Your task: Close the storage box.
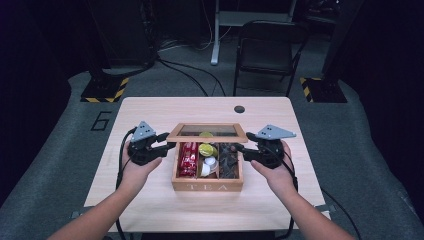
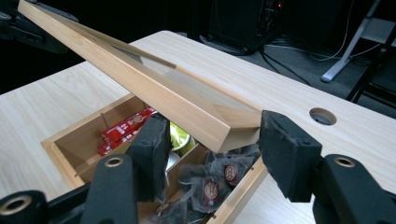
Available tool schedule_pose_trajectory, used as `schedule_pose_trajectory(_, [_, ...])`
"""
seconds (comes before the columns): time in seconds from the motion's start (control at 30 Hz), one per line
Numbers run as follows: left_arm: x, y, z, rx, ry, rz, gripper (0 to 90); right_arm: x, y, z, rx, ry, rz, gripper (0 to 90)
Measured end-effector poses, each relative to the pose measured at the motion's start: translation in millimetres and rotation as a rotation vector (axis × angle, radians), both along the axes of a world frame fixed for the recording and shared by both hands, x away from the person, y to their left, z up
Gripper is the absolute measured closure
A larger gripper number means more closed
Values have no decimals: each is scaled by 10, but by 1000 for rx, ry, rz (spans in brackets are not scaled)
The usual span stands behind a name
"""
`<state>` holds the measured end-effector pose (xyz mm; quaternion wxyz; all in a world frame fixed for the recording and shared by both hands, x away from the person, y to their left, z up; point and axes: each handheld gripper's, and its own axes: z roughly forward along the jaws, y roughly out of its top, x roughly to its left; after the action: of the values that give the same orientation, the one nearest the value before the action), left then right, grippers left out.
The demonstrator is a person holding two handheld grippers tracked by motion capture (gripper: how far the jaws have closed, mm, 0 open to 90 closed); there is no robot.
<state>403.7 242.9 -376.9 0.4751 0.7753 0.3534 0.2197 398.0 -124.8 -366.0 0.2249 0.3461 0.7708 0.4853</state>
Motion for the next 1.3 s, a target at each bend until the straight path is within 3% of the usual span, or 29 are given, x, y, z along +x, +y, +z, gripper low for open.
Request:
schedule_pose_trajectory(0.37, [-109,3,-146,-4,6,0,584,-102,2,-115,-20,-1,4,435])
schedule_pose_trajectory(0.53, [-157,-5,-226,11,-11,-2,583,-148,3,-193,-28,-4,7,430])
schedule_pose_trajectory(1.3, [-308,12,-606,9,37,-18,557,-287,19,-550,-90,27,9,414])
